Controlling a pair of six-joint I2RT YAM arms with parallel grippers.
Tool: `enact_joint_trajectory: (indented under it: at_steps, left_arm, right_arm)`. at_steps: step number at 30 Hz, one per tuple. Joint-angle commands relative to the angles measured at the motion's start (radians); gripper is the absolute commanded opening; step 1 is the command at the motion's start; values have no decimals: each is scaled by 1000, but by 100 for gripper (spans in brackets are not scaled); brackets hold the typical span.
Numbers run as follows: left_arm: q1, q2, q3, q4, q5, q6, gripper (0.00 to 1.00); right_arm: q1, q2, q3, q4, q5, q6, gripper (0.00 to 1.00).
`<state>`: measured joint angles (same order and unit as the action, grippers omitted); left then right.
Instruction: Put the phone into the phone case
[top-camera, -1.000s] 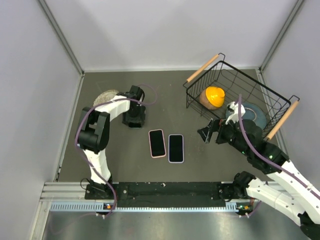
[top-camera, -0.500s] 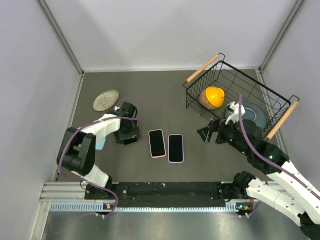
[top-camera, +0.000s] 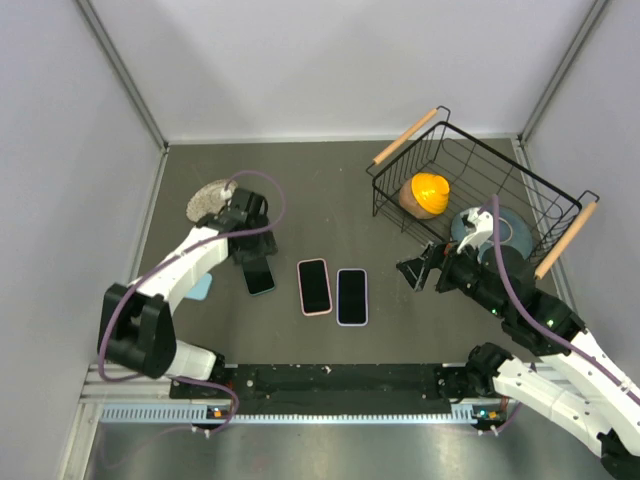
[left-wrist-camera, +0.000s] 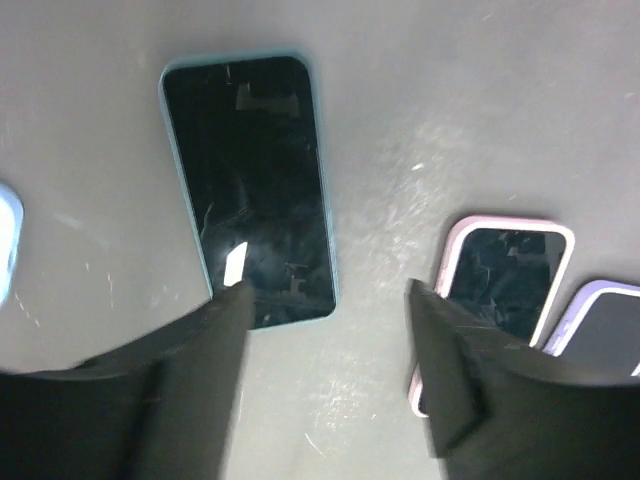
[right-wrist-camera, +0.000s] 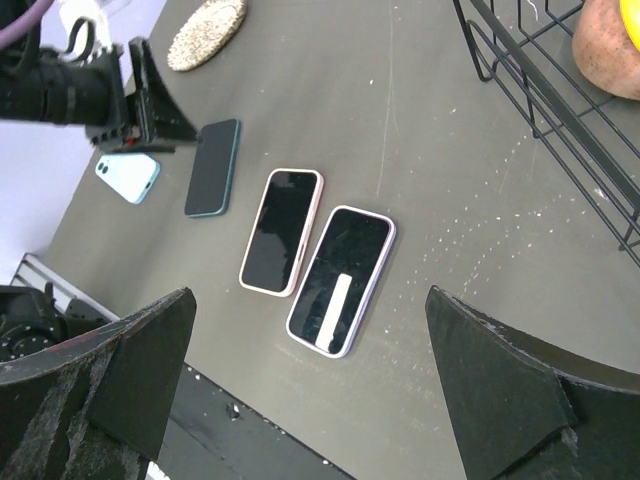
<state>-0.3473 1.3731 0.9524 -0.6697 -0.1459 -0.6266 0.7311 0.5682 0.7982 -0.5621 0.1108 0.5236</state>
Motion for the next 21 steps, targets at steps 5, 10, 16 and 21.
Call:
enact_joint_trajectory:
  at_steps: [5, 10, 16, 21]
  left_arm:
    - [28, 259, 258, -14, 11, 180, 21]
    - [48, 412, 322, -18, 92, 215, 7]
    - [70, 489, 370, -28, -23, 241, 5]
    - [99, 563, 425, -68, -93, 258, 2]
  right_arm:
    - [8, -59, -24, 38, -5, 29, 99]
    - [8, -85, -20, 30, 10, 18, 99]
    - [8, -100, -33, 24, 18, 13, 99]
    - [8, -105, -36, 24, 20, 12, 99]
